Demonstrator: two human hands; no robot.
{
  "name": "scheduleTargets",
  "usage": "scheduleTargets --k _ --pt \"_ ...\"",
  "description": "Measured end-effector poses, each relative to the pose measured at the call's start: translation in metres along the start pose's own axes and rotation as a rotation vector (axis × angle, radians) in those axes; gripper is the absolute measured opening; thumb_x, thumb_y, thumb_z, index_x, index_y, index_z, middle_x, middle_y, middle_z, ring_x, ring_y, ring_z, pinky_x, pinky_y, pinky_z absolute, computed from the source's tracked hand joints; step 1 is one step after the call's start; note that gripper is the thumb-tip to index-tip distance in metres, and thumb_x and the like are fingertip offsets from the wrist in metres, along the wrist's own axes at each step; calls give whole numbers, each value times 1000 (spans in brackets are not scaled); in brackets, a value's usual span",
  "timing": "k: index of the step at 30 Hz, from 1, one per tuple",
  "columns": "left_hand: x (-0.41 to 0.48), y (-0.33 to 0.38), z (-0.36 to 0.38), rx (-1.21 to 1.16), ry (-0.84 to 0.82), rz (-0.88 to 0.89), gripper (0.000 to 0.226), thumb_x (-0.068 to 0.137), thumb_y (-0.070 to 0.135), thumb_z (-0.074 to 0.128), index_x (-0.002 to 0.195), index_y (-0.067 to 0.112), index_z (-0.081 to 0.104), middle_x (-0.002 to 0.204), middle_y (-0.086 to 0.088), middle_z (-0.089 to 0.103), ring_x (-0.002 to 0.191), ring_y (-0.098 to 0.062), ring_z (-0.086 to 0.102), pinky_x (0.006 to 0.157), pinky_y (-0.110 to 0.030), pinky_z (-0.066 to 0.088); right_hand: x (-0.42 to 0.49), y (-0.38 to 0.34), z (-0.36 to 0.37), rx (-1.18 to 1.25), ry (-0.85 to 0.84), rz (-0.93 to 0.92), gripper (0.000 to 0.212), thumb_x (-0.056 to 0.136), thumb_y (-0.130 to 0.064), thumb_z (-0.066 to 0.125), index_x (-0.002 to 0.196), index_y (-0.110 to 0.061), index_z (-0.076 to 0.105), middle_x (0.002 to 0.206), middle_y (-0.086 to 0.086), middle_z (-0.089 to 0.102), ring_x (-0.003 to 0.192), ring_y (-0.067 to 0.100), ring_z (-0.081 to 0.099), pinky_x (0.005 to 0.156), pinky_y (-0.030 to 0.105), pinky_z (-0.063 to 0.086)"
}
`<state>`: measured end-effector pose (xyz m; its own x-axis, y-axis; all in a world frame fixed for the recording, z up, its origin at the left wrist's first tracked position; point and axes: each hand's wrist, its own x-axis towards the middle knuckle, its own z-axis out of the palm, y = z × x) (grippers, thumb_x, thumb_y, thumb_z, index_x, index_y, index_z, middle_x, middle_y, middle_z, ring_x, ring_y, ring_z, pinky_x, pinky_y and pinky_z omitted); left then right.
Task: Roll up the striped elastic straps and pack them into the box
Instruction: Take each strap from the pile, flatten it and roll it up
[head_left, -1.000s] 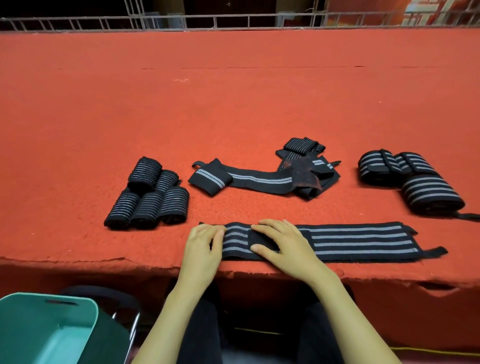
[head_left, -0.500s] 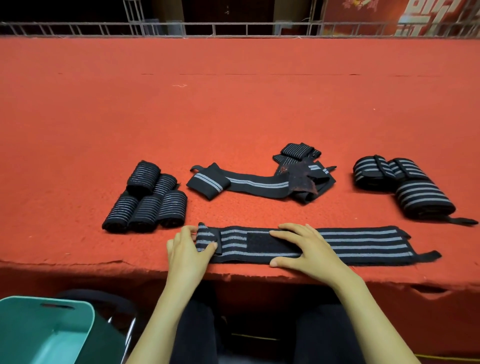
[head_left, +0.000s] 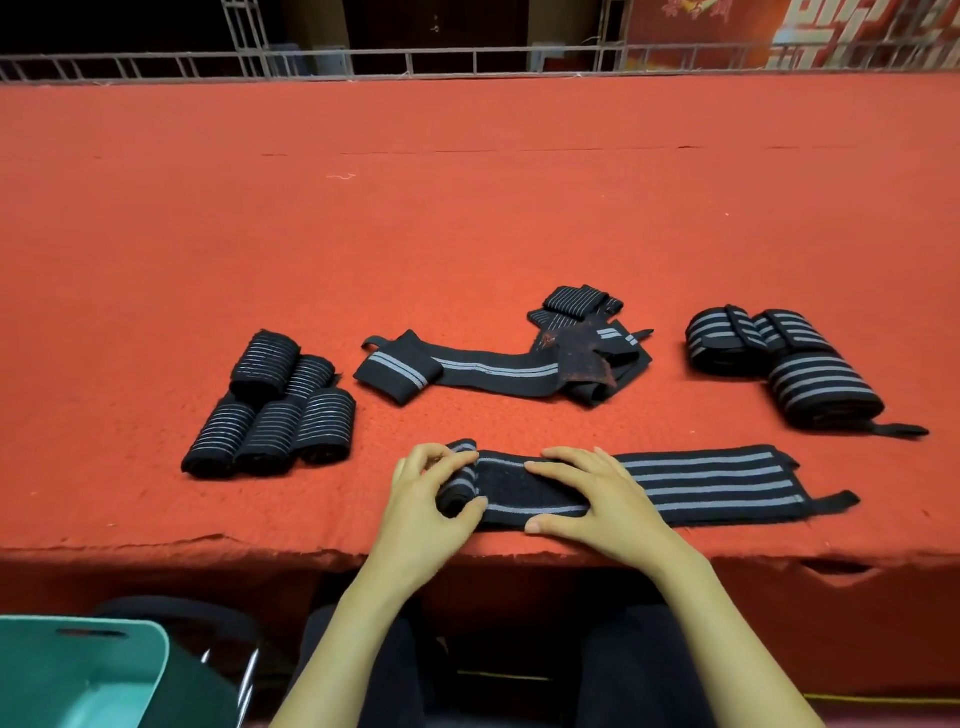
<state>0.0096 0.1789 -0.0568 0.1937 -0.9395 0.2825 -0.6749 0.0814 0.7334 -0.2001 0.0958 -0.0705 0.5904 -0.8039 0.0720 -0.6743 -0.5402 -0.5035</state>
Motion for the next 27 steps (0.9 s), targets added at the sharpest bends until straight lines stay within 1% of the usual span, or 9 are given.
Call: scheduleTargets --k 3,6,10,12,14,16,19,23,27 --pt "0 4 2 -18 -24 3 22 86 35 65 107 31 67 106 21 48 108 3 39 89 0 24 -1 2 -3 8 -8 -1 80 63 -82 51 135 -46 46 141 -25 36 135 -6 25 119 26 1" --pt "2 6 3 15 -52 -8 22 93 17 56 108 25 69 105 21 53 104 0 43 88 1 23 -3 5 -5 -10 2 6 79 65 -80 53 135 -45 46 140 -25 37 134 -6 25 120 28 2" --pt "8 4 -5 -76 -79 -88 31 82 3 66 91 33 65 99 16 59 94 0 53 81 -5 36 -4 5 -5 -20 6 5 80 65 -82 49 136 -45 45 140 -25 36 135 -5 24 118 25 -2" --pt "8 4 -4 -98 -26 -179 33 77 5 72 95 29 59 101 9 53 91 -5 52 82 -15 42 -3 6 -4 -28 13 -1 83 63 -85 45 136 -45 45 141 -25 36 135 -5 25 118 25 -2" --pt "8 5 -1 -71 -10 -300 42 76 14 76 106 28 49 105 4 46 96 -13 50 87 -25 42 -3 7 -3 -41 18 -4 84 63 -86 43 136 -45 44 141 -24 36 135 -4 26 117 24 -3" --pt "8 7 -1 -75 -48 -385 46 78 24 75 109 28 42 100 5 53 95 -15 54 84 -27 43 -4 6 -2 -54 24 -4 84 63 -86 42 136 -44 44 142 -23 37 135 -4 26 117 24 -3" --pt "9 11 0 -86 -61 -375 44 79 26 72 110 27 40 86 12 59 84 -11 60 78 -31 46 -4 7 0 -87 35 -8 84 65 -87 40 137 -44 44 143 -21 37 136 -1 26 116 24 -3" --pt "5 14 7 -154 5 -340 40 79 20 69 106 24 40 90 8 54 82 -10 56 75 -30 46 -4 5 1 -105 21 -7 87 65 -88 35 139 -43 41 145 -19 35 137 1 24 117 26 -3" --pt "3 4 1 -329 58 -443 38 78 15 70 100 23 41 97 -1 54 93 -22 58 81 -35 49 0 -8 2 -87 -18 -11 88 65 -86 36 140 -40 40 145 -16 34 138 2 23 119 30 -2"
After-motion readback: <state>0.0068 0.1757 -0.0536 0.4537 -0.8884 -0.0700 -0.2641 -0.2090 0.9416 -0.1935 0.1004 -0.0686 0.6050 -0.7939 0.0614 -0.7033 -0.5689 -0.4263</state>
